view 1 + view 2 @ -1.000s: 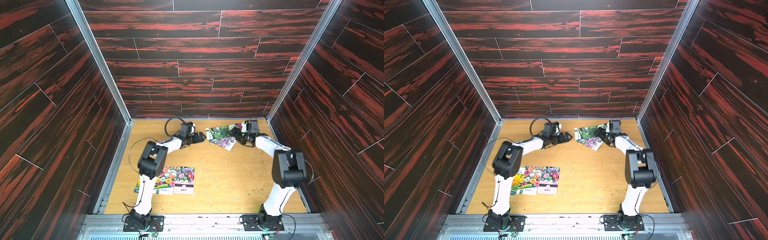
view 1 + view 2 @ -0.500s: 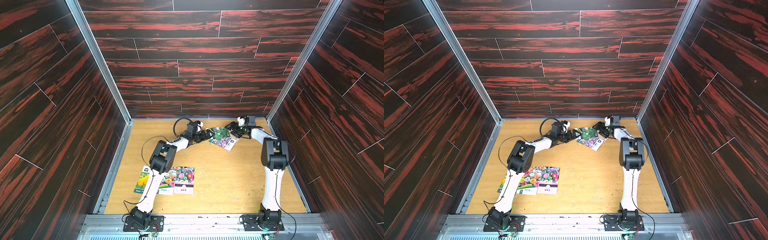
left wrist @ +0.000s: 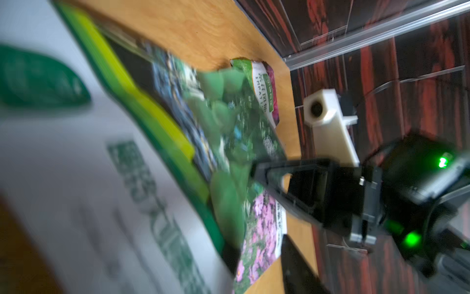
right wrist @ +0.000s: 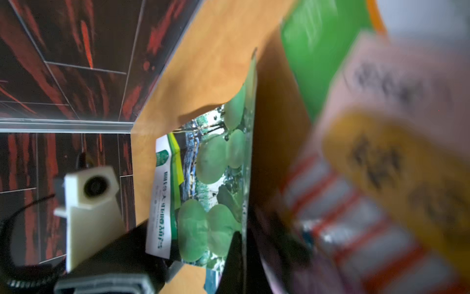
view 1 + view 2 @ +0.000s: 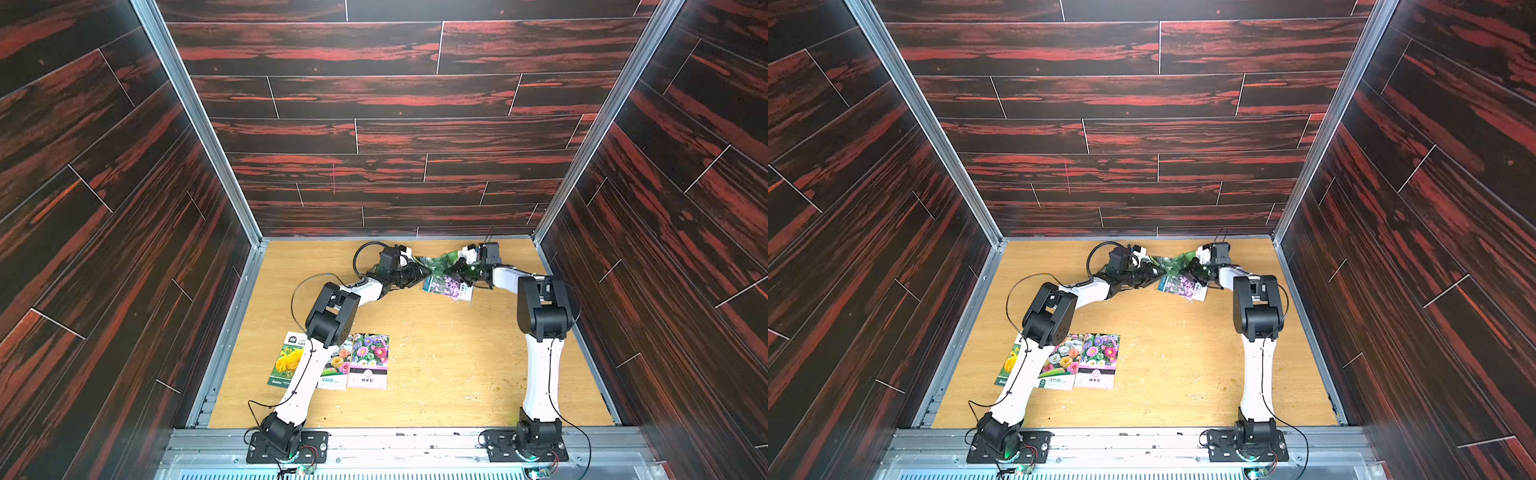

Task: Arrange the seed packets in a row
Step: Pick up the seed packet from the center of the board, then place the seed packet at the center of the board.

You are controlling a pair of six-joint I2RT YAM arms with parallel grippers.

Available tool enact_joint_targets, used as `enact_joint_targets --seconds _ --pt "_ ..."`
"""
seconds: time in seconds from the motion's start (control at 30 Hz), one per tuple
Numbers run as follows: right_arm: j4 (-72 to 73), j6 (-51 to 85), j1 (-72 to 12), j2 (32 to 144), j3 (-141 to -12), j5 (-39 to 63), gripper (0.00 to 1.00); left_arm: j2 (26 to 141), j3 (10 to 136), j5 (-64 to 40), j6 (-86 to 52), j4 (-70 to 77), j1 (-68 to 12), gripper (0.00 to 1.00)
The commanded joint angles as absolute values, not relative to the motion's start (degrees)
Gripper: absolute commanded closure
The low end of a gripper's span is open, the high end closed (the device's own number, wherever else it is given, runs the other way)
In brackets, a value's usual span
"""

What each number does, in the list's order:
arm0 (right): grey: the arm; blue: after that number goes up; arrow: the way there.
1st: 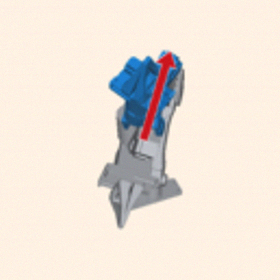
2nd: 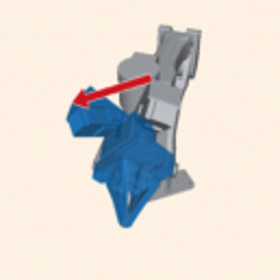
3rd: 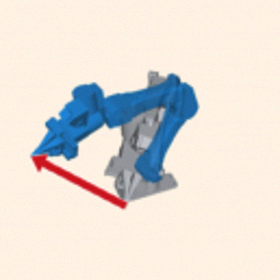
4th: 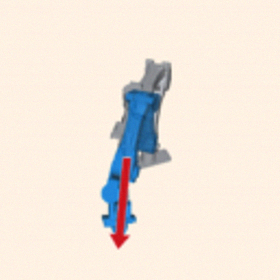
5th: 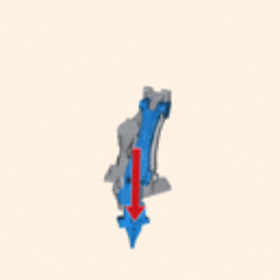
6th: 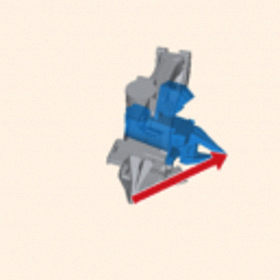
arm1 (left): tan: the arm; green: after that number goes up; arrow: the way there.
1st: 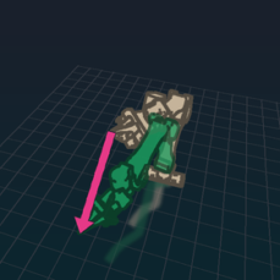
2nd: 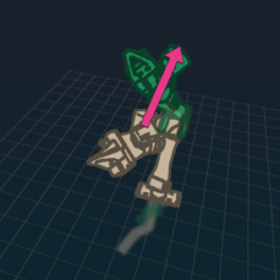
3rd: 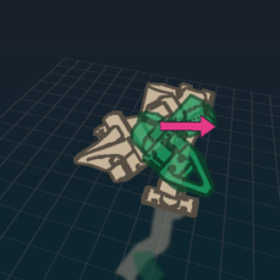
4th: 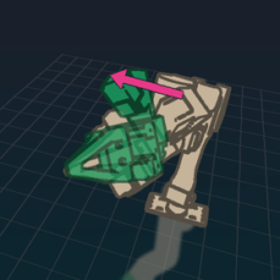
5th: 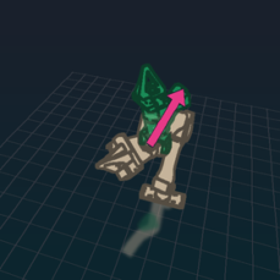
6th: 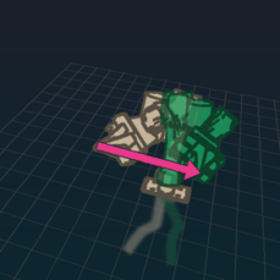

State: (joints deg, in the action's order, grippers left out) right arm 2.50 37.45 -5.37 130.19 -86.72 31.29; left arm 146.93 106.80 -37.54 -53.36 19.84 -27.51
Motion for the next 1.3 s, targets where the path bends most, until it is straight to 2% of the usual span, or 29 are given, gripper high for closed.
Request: enact_joint_targets --seconds 0.0,0.1,0.13,0.2,0.23,0.43,0.47,0.5,0.63,0.87,1.0,1.17,1.27 --pt "12.52 37.67 -5.31 124.4 -82.43 30.75 1.0 142.75 103.8 -37.85 -52.09 20.61 -27.6 0.7" --pt "17.81 37.79 -5.28 120.74 -77.11 31.22 1.0 140.12 100.54 -37.32 -51.18 21.63 -27.24 0.85" --pt "19.61 37.69 -5.27 119.52 -75.41 31.62 1.0 139.23 99.57 -37.07 -50.9 21.62 -27.08 0.87" --pt "23.73 37.39 -5.32 116.15 -70.97 31.38 1.0 136.86 97.07 -36.85 -50.11 20.8 -26.52 0.82" --pt "25.51 37.0 -5.3 114.52 -69.02 31.4 1.0 135.58 95.55 -36.91 -49.5 20.66 -26.27 0.78" --pt "25.19 32.45 -5.36 108.28 -63.64 35.85 1.0 121.17 79.72 -37.24 -41.79 19.39 -23.3 0.34" --pt "24.85 31.64 -5.37 107.63 -62.97 37.81 1.0 118.05 77.07 -37.19 -39.45 17.85 -22.62 0.2" --pt "25.07 31.26 -5.41 106.98 -62.14 39.41 1.0 115.57 75.25 -36.69 -37.28 15.72 -22.04 0.01" --pt "31.52 33.37 -5.67 103.76 -56.21 48.49 1.0 108.47 71.3 -38.74 -27.48 6.41 -19.77 0.0" --pt "40.22 39.05 -8.6 99.55 -50.02 63.28 1.0 105.39 71.98 -49.8 -17.76 -2.42 -17.32 0.0" --pt "36.47 36.84 -10.75 96.56 -48.52 64.86 1.0 106.76 74.42 -53.6 -12.85 -8.51 -17.29 0.07" --pt "31.67 34.2 -13.39 94.4 -47.9 65.12 1.0 104.48 73.06 -57.62 -11.47 -7.5 -17.65 0.07" --pt "31.33 34.31 -14.53 93.88 -47.81 65.68 1.0 103.27 74.01 -56.67 -7.66 -12.1 -19.02 0.06"
